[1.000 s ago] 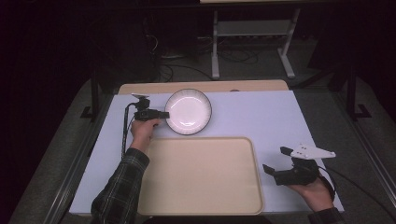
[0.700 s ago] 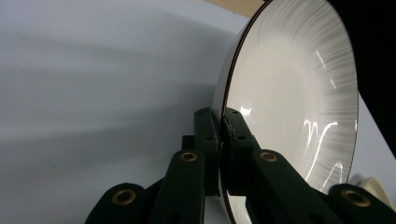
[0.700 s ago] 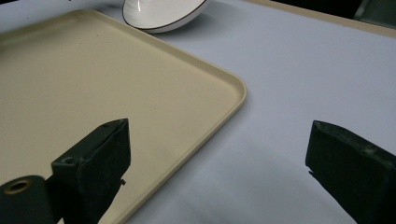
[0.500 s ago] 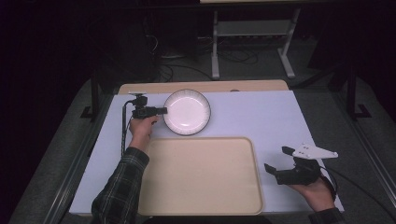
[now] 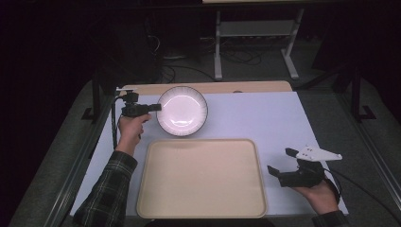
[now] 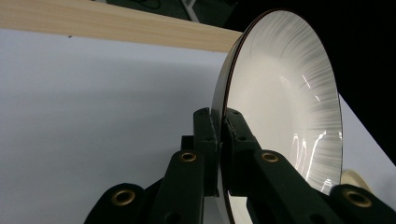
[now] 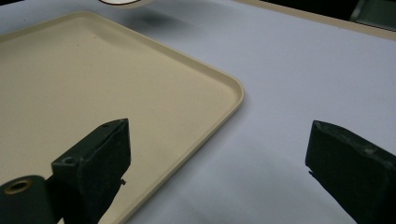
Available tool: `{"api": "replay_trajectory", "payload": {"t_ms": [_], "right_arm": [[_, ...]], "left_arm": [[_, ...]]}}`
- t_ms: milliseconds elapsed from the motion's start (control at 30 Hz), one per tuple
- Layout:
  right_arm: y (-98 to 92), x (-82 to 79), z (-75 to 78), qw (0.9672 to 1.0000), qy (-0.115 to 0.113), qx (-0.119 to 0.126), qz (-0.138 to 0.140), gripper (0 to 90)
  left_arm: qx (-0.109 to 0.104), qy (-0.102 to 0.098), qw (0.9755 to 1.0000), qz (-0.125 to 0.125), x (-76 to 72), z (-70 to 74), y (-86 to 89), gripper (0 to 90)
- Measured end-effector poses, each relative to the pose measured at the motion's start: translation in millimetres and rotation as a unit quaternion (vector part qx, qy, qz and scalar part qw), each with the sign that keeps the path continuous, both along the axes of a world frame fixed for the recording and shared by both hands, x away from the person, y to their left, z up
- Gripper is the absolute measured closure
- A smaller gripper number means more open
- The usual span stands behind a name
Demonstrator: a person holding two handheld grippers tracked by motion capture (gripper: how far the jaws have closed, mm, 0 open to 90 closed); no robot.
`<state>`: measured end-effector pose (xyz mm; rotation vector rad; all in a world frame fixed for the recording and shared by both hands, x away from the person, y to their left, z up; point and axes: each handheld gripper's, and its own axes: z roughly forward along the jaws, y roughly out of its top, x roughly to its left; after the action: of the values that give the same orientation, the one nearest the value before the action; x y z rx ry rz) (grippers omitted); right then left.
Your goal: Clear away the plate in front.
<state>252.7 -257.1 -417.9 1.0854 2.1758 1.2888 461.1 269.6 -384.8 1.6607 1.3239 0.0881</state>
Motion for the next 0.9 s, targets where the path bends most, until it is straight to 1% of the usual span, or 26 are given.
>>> {"api": "replay_trajectory", "payload": {"t_ms": [33, 67, 100, 133, 167, 200, 233, 333, 400, 433, 500, 533, 567, 733, 800, 867, 900], "right_arm": [[0.0, 0.0, 0.1, 1.0000, 0.000, 0.000, 0.000, 5.9], [-0.1, -0.1, 0.2, 1.0000, -0.001, 0.000, 0.000, 5.9], [-0.2, -0.3, 0.4, 1.0000, -0.002, 0.000, -0.001, 5.9], [-0.2, -0.3, 0.4, 1.0000, -0.002, 0.000, -0.001, 5.9], [-0.4, -0.3, 0.5, 1.0000, -0.002, 0.000, -0.001, 5.9], [-0.4, -0.3, 0.5, 1.0000, -0.002, 0.000, -0.002, 5.9], [-0.3, -0.3, 0.5, 1.0000, -0.002, -0.001, -0.002, 5.9], [-0.1, -0.5, 0.7, 1.0000, -0.003, 0.000, -0.002, 5.9], [0.0, -0.8, 0.9, 1.0000, -0.003, 0.001, -0.002, 5.9], [0.0, -0.8, 0.9, 1.0000, -0.003, 0.001, -0.002, 5.9], [0.0, -0.8, 0.9, 1.0000, -0.004, 0.000, -0.003, 5.9], [0.1, -0.7, 0.9, 1.0000, -0.004, 0.000, -0.003, 5.9], [0.1, -0.7, 0.9, 1.0000, -0.004, 0.000, -0.003, 5.9], [0.4, -0.9, 1.1, 1.0000, -0.005, 0.000, -0.003, 5.9], [0.5, -0.9, 1.1, 1.0000, -0.005, 0.000, -0.004, 5.9], [0.7, -0.9, 1.1, 1.0000, -0.005, 0.000, -0.004, 5.9], [0.8, -0.8, 1.0, 1.0000, -0.005, -0.001, -0.004, 5.9]], "left_arm": [[0.000, -0.003, 1.0000, -0.004, -1.7, 1.9, -0.4, 86.1], [0.001, -0.009, 0.9998, -0.015, -6.3, 6.7, -1.8, 86.1], [0.000, -0.012, 0.9997, -0.021, -8.8, 8.9, -2.7, 86.1], [0.000, -0.012, 0.9997, -0.021, -8.8, 8.9, -2.7, 86.0], [0.002, -0.016, 0.9995, -0.026, -11.3, 11.2, -3.8, 86.0], [0.004, -0.022, 0.9990, -0.039, -16.3, 15.7, -6.3, 86.1], [0.004, -0.022, 0.9990, -0.039, -16.3, 15.7, -6.3, 86.0], [0.009, -0.029, 0.9981, -0.054, -24.3, 21.4, -10.6, 86.1], [0.015, -0.035, 0.9970, -0.068, -32.7, 25.3, -14.8, 86.0], [0.015, -0.035, 0.9970, -0.068, -32.7, 25.3, -14.8, 86.0], [0.019, -0.037, 0.9961, -0.079, -38.4, 26.7, -17.3, 86.0], [0.022, -0.039, 0.9951, -0.088, -43.9, 27.4, -20.2, 86.1], [0.022, -0.039, 0.9951, -0.088, -43.9, 27.4, -20.2, 86.1], [0.038, -0.043, 0.9922, -0.111, -57.8, 27.4, -27.4, 86.0], [0.040, -0.043, 0.9916, -0.116, -62.6, 26.8, -29.5, 86.0], [0.043, -0.043, 0.9899, -0.128, -70.1, 25.4, -32.3, 86.0], [0.044, -0.043, 0.9897, -0.129, -72.5, 24.8, -33.5, 86.0]]}}
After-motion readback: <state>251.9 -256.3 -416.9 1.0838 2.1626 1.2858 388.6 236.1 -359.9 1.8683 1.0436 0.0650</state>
